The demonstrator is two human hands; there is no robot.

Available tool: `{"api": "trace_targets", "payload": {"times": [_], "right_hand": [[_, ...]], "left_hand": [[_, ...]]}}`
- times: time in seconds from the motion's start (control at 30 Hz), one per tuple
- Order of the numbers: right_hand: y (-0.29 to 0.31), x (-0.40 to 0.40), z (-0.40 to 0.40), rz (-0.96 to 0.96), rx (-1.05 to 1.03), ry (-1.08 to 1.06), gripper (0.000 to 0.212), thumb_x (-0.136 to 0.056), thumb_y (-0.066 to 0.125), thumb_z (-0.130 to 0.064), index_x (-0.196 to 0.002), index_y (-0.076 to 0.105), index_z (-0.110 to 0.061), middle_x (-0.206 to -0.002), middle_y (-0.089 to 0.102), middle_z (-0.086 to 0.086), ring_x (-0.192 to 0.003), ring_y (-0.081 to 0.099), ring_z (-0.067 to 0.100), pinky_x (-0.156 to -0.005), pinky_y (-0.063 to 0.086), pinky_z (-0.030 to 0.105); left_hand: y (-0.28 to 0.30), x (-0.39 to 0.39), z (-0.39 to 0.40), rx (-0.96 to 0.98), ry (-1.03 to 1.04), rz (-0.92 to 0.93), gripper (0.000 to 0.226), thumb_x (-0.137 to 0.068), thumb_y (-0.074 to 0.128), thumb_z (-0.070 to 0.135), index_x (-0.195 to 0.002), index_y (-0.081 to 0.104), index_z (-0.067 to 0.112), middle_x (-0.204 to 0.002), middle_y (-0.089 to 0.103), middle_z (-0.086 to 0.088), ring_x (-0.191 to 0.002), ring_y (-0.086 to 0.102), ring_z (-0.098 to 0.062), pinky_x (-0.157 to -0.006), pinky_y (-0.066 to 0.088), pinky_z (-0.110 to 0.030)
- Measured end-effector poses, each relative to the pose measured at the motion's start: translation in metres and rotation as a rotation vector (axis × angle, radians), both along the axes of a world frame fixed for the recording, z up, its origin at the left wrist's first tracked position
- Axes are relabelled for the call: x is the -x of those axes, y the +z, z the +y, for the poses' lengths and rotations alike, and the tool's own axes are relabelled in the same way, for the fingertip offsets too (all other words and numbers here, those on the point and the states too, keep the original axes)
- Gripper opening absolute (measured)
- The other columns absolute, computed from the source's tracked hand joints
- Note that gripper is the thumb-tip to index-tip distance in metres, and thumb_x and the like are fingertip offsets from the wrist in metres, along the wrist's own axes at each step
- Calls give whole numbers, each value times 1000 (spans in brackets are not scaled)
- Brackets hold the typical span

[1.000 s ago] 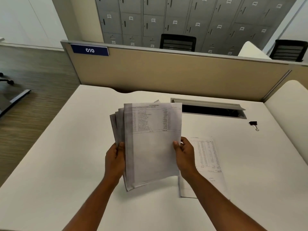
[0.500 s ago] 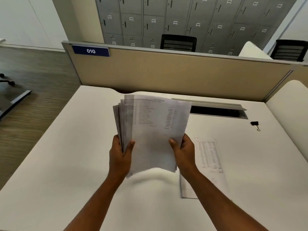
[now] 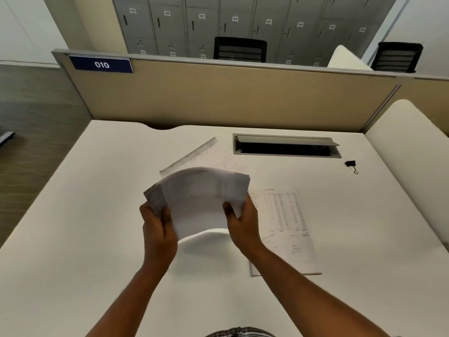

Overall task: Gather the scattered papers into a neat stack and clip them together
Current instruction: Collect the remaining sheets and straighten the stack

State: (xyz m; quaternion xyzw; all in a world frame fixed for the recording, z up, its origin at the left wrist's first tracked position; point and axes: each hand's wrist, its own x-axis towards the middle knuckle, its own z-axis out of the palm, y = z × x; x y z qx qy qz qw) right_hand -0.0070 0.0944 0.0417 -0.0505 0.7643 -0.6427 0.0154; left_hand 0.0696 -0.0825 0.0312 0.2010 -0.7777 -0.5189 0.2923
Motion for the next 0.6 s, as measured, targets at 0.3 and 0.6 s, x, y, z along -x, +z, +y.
{"api": "trace_targets", "payload": {"times": [0.3, 0.6], "right_hand": [[-22, -1, 22, -185, -139, -35, 31, -101, 59, -10, -132, 54, -12, -130, 61, 1, -117, 57, 16, -96, 48, 15], [-24, 34, 127, -351, -291, -199, 31, -95, 58, -7, -126, 63, -11, -118, 70, 5, -105, 65, 24, -86, 52, 31]], "left_hand": [[-10, 7, 17, -9, -4, -203, 20, -102, 39, 7, -103, 35, 27, -89, 56, 16, -74, 60, 3, -54, 40, -13], [-26, 70, 90, -94, -96, -420, 16, -99, 47, 8, -115, 51, 11, -104, 57, 2, -90, 56, -17, -78, 44, -28]]}}
